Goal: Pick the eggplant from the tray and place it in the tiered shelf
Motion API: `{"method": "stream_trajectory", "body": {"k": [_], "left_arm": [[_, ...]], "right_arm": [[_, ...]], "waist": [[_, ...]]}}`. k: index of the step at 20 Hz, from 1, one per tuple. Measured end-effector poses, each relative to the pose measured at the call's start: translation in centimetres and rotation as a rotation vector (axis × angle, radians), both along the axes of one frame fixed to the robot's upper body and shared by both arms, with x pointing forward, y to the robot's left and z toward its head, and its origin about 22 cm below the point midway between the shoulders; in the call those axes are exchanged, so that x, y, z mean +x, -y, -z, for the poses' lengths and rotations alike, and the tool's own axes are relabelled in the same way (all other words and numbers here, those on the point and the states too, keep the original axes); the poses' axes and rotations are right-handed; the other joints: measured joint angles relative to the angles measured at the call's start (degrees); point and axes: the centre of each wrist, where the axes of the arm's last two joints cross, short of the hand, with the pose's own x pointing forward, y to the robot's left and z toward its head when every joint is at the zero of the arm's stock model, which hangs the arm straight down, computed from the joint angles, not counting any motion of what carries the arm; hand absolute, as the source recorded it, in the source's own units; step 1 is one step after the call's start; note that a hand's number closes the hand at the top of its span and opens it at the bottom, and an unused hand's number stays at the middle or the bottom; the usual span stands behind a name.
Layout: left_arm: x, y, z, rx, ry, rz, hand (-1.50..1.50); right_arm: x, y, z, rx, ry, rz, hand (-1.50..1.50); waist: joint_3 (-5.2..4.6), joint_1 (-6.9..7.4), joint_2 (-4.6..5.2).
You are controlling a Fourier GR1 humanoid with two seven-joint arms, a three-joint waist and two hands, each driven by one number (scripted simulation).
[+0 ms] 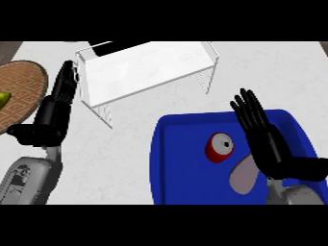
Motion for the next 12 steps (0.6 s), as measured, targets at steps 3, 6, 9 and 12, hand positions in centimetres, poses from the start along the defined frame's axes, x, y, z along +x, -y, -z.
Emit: {"method": "stream_trajectory", "body": {"k": [3, 6, 9, 12], "left_arm": [[-0.7, -1.6, 1.6, 0.001, -0.112, -0.052, 0.00], [-2.5, -3.7, 4.8, -0.021, -0.296, -0.139, 0.00], [-3.9, -4.6, 6.9, -0.058, -0.425, -0.186, 0.00], [-5.2, -5.2, 8.3, -0.098, -0.546, -0.205, 0.00]], "right_arm": [[-0.4, 2.7, 0.3, -0.095, -0.080, 0.171, 1.50], [-1.7, 8.7, 1.4, -0.280, -0.209, 0.453, 1.50], [-5.5, 14.5, 4.2, -0.488, -0.480, 0.686, 1.50], [-9.0, 17.7, 5.0, -0.563, -0.682, 0.895, -1.50]], "waist": [[-1.26, -1.50, -0.42], [-2.29, -4.04, -0.31], [-3.25, -6.11, 0.84], [-3.07, -6.41, 0.08]]}}
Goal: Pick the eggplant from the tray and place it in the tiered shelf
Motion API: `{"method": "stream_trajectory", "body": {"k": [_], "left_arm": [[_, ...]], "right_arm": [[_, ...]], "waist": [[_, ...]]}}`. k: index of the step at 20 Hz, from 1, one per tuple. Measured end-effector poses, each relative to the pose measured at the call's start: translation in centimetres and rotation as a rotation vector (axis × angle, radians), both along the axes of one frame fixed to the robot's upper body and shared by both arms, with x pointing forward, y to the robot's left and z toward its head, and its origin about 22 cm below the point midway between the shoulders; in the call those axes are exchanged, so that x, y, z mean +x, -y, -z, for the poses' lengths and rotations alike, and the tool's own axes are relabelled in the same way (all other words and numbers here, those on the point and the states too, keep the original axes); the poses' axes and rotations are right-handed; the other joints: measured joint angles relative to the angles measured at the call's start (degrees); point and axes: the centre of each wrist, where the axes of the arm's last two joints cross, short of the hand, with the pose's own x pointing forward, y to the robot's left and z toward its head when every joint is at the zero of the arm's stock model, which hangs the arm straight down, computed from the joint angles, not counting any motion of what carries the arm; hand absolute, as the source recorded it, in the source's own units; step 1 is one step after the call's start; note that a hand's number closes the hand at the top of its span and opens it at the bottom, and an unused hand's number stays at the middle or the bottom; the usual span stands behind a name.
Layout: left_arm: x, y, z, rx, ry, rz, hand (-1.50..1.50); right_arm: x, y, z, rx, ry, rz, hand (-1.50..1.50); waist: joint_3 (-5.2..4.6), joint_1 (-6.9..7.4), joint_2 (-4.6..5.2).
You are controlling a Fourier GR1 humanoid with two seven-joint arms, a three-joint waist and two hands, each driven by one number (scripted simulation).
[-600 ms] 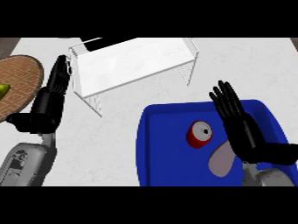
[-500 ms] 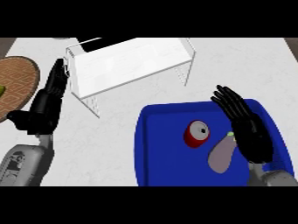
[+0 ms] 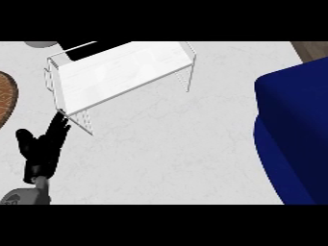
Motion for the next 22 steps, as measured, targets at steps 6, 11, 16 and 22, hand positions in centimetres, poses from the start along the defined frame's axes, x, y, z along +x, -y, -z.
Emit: {"method": "stream_trajectory", "body": {"k": [6, 11, 16, 22], "left_arm": [[-0.5, -0.6, -0.3, -0.044, -0.080, 0.025, 0.00], [-0.3, 0.0, -0.6, -0.063, -0.106, 0.056, 0.00], [0.3, 0.4, -0.9, -0.064, -0.123, 0.083, 0.00], [0.9, 1.1, -1.4, -0.069, -0.129, 0.123, 0.00]], "right_arm": [[-3.4, -1.2, -4.0, -0.029, -0.122, 0.075, -1.50], [-3.4, -4.2, -10.0, 0.026, -0.188, -0.008, -1.50], [-2.0, -6.6, -15.9, 0.046, -0.284, -0.096, -1.50], [-0.3, -7.5, -19.1, -0.017, -0.382, -0.144, -1.50]], "waist": [[0.38, 1.80, -1.04], [0.49, 3.33, -0.98], [0.58, 5.32, -0.59], [0.57, 7.59, -0.08]]}}
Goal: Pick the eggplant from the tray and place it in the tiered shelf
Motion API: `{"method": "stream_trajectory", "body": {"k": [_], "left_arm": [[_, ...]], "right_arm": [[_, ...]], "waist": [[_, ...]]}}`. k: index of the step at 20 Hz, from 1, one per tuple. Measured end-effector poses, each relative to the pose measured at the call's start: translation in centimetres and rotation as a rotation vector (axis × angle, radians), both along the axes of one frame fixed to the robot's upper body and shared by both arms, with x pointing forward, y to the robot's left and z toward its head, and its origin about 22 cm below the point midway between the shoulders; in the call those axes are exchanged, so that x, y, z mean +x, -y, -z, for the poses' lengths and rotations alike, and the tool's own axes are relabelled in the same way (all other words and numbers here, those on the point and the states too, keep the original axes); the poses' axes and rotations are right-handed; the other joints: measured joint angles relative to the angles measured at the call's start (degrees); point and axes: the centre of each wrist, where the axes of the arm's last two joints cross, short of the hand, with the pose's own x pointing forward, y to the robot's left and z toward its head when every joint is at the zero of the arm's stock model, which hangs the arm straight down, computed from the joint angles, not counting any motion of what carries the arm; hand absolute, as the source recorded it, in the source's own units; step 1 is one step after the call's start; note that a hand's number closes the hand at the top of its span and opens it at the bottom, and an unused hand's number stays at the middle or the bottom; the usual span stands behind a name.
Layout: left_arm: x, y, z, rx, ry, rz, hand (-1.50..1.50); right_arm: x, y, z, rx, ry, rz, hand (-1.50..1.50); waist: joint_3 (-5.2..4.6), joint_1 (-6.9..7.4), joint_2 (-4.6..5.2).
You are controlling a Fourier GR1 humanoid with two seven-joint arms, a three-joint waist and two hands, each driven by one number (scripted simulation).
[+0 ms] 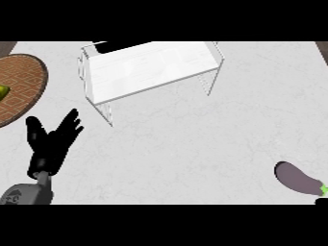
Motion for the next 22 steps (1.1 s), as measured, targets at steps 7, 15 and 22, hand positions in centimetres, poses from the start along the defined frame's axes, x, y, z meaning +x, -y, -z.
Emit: {"method": "stream_trajectory", "body": {"k": [7, 15, 22], "left_arm": [[0.7, 0.7, -0.3, 0.010, 0.003, 0.031, 0.00], [1.1, 1.3, -0.5, 0.006, 0.001, 0.057, 0.00], [1.4, 1.7, -0.5, 0.009, -0.006, 0.051, 0.00]], "right_arm": [[2.3, 1.2, 0.1, -0.066, -0.099, 0.048, -1.50], [3.5, 1.2, 2.4, -0.031, -0.237, 0.054, -1.50], [4.3, 0.9, 4.2, -0.020, -0.335, 0.041, -1.50]], "waist": [[0.02, 2.01, 0.52], [0.06, 3.27, 0.73], [0.04, 3.16, 0.61]]}}
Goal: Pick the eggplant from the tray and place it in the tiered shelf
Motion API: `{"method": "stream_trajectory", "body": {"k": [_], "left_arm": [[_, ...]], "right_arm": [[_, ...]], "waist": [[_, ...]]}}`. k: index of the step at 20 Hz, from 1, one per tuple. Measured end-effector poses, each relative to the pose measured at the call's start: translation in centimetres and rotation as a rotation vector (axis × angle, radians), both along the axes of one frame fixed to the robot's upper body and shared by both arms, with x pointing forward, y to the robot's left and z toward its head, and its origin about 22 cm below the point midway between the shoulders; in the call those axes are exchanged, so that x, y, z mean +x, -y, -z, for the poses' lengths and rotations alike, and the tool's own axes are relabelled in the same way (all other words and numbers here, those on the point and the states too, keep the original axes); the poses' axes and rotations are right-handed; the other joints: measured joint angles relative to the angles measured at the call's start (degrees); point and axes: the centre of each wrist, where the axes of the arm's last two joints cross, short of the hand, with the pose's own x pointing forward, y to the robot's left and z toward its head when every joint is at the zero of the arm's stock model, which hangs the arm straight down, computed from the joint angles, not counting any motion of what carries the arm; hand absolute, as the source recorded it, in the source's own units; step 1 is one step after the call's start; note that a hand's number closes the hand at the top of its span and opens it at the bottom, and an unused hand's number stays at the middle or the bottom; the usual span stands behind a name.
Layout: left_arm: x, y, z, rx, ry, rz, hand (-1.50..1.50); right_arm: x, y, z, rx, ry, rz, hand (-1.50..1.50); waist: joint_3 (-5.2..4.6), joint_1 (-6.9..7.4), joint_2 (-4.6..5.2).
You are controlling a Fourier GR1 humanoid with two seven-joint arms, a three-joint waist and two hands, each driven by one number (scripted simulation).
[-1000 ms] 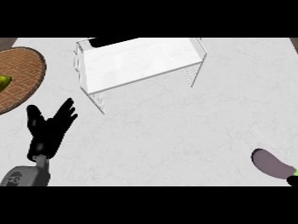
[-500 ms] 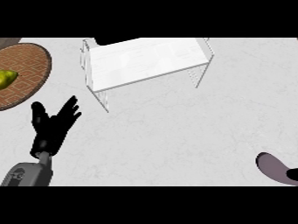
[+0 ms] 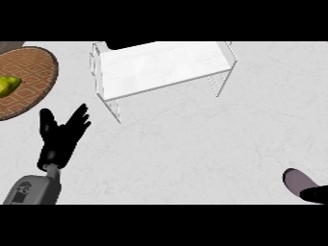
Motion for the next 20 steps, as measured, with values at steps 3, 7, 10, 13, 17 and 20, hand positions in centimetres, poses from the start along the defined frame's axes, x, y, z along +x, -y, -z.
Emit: {"method": "stream_trajectory", "body": {"k": [3, 7, 10, 13, 17, 20], "left_arm": [[0.2, -0.3, -0.2, -0.003, -0.006, 0.003, 0.00], [-0.1, -0.1, 0.1, -0.001, 0.009, 0.009, 0.00], [-0.1, -0.3, 0.1, 0.004, 0.002, 0.010, 0.00], [-0.1, -0.6, 0.2, 0.004, 0.002, 0.003, 0.00], [-0.4, -0.4, 0.5, 0.000, 0.007, -0.011, 0.00], [-0.5, -0.5, 0.4, -0.001, -0.003, -0.015, 0.00]], "right_arm": [[0.4, 0.1, 0.6, -0.017, -0.027, 0.003, -1.50], [0.9, 0.1, 1.5, -0.030, -0.059, 0.004, -1.50], [1.1, -0.5, 2.5, -0.028, -0.076, -0.008, -1.50], [1.5, -1.0, 3.2, -0.030, -0.084, -0.017, -1.50], [1.6, -1.6, 4.8, -0.040, -0.115, -0.021, -1.50], [2.1, -1.9, 6.0, -0.054, -0.128, -0.016, -1.50]], "waist": [[-0.06, 0.19, 0.02], [-0.06, 0.48, -0.07], [-0.05, 0.27, -0.16], [-0.05, 0.07, -0.25], [0.02, -0.55, -0.51], [0.01, -0.71, -0.56]]}}
